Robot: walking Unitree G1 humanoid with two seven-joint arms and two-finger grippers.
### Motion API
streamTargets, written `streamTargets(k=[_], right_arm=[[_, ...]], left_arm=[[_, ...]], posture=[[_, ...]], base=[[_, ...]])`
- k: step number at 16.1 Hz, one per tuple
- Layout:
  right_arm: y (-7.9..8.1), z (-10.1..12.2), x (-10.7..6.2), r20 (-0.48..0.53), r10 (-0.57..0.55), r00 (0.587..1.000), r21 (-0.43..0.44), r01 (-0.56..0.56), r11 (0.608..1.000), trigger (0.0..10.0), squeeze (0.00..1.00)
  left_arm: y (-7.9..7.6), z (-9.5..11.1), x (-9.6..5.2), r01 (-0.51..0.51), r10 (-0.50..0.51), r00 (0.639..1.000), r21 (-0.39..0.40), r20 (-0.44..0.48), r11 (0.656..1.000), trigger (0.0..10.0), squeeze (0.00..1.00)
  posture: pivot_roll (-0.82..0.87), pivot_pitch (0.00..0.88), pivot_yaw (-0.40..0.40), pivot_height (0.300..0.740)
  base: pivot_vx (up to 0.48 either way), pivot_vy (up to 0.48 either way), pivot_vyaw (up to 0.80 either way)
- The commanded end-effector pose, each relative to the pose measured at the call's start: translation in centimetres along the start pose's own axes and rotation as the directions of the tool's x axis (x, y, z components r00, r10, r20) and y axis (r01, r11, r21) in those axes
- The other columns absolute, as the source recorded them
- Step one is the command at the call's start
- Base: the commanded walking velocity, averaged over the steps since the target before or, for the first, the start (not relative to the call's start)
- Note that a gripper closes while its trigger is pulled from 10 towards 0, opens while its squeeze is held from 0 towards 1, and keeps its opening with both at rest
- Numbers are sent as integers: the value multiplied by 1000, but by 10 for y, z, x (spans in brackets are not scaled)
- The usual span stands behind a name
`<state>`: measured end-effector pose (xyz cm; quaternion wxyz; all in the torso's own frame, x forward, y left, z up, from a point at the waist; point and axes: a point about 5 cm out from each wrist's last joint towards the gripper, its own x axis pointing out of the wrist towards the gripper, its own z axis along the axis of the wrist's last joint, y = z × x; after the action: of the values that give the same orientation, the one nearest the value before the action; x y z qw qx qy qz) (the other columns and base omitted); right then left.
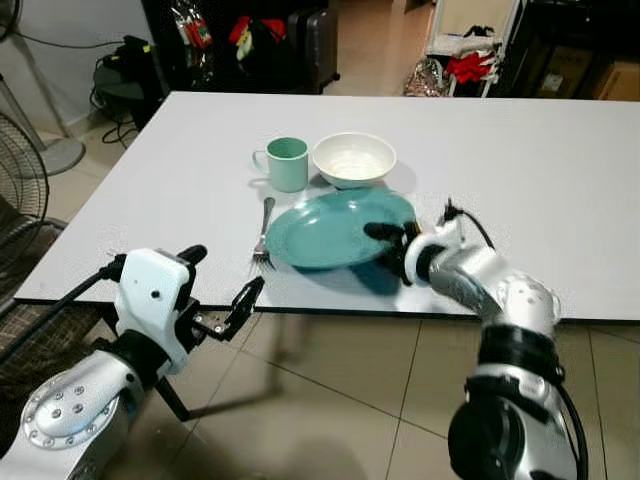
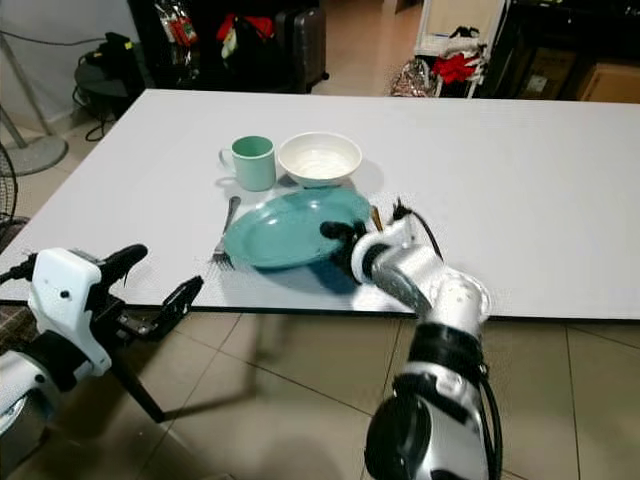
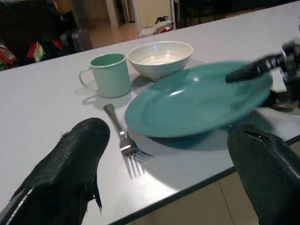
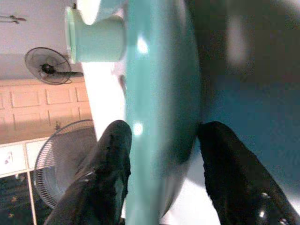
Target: Setting the table
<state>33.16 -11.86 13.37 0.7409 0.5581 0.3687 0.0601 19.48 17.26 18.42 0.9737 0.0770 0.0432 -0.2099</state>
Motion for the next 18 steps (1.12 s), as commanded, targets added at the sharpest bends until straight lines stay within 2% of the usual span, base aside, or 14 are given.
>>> streamTargets(k=[1,3,6,9,11,12,13,14,16,18], right_arm=[[1,-17,4,-45,24,999,19,-23,1000,10000,1000],[-3,-19,-3,-42,25,999,19,-24,1000,10000,1000],[-18,-24,-16,-37,-8,999,2,8,1000,10000,1000],[-24,-25,-28,-27,-11,1000,-49,9,999,10000,1000],[-27,-25,-41,-22,13,1000,-100,-15,995,10000,455],[-26,-22,-60,-8,34,999,-217,-35,976,10000,0],[-25,-22,-72,-15,48,999,-313,-50,949,10000,0],[-25,-22,-78,-17,44,999,-360,-47,932,10000,0],[-30,-23,-97,-10,-20,1000,-513,12,858,10000,0],[-25,-21,-111,52,-19,998,-618,48,784,10000,0]], left_arm=[[0,0,2,10,-11,1000,-4,-5,1000,10000,0],[-1,-1,3,12,-12,1000,-6,-6,1000,10000,0],[-2,-3,6,17,-17,1000,-12,-7,1000,10000,0],[-2,-3,6,17,-17,1000,-13,-9,1000,10000,0],[-2,-4,4,14,-14,1000,-15,-9,1000,10000,0],[-2,-4,3,9,-9,1000,-20,-9,1000,10000,0],[-3,-5,2,2,-2,1000,-25,-9,1000,10000,0],[-4,-6,2,-1,0,1000,-26,-8,1000,10000,0],[-4,-8,2,-38,37,999,-50,-13,998,10000,0],[-1,-8,5,-104,105,994,-41,10,994,10000,0]], posture=[[47,0,55,740],[38,0,61,740],[30,0,64,740],[30,0,62,740],[30,1,62,740],[27,3,59,740],[24,6,57,740],[23,6,56,740],[17,7,56,740],[11,6,50,740]], base=[[0,0,0],[0,0,0],[0,0,0],[0,0,0],[0,0,0],[0,0,0],[0,0,0],[0,0,0],[0,0,0],[0,0,0]])
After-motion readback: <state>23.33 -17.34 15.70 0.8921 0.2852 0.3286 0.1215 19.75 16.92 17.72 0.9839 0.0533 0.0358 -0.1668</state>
